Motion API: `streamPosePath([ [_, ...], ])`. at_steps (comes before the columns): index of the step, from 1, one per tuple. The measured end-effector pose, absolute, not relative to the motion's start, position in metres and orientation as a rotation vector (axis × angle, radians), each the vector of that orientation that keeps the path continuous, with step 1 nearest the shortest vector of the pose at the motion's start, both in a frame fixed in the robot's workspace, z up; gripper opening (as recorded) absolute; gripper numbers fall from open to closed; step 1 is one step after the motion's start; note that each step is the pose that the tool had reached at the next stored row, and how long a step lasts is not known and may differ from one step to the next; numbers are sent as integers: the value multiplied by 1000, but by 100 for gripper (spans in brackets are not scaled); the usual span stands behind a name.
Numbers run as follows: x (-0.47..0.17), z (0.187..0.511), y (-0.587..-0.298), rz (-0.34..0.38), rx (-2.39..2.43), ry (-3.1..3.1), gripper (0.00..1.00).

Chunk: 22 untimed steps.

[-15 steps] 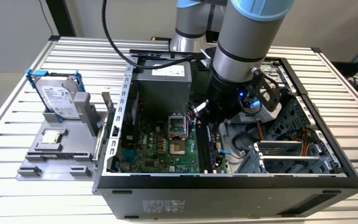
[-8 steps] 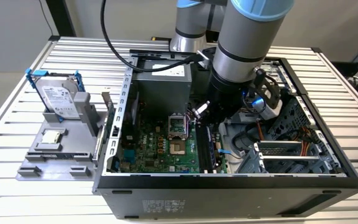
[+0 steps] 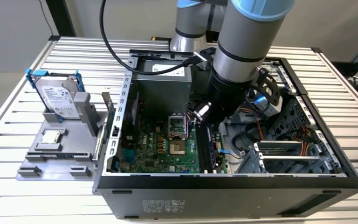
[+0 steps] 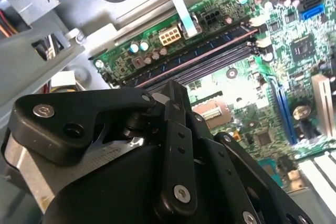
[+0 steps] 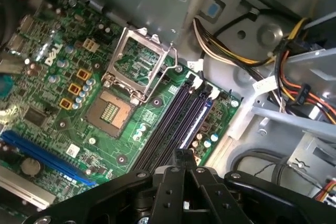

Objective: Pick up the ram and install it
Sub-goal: 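Press down the ram until it locks into place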

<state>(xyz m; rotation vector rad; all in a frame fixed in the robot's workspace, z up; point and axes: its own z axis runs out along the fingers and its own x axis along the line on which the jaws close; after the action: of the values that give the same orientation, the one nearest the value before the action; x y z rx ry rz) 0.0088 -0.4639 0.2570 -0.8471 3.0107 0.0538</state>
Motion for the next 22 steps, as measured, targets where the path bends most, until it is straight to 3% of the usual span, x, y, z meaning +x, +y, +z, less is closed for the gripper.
streamPosePath([
  [22, 9, 257, -464, 80, -1276, 2851, 0],
])
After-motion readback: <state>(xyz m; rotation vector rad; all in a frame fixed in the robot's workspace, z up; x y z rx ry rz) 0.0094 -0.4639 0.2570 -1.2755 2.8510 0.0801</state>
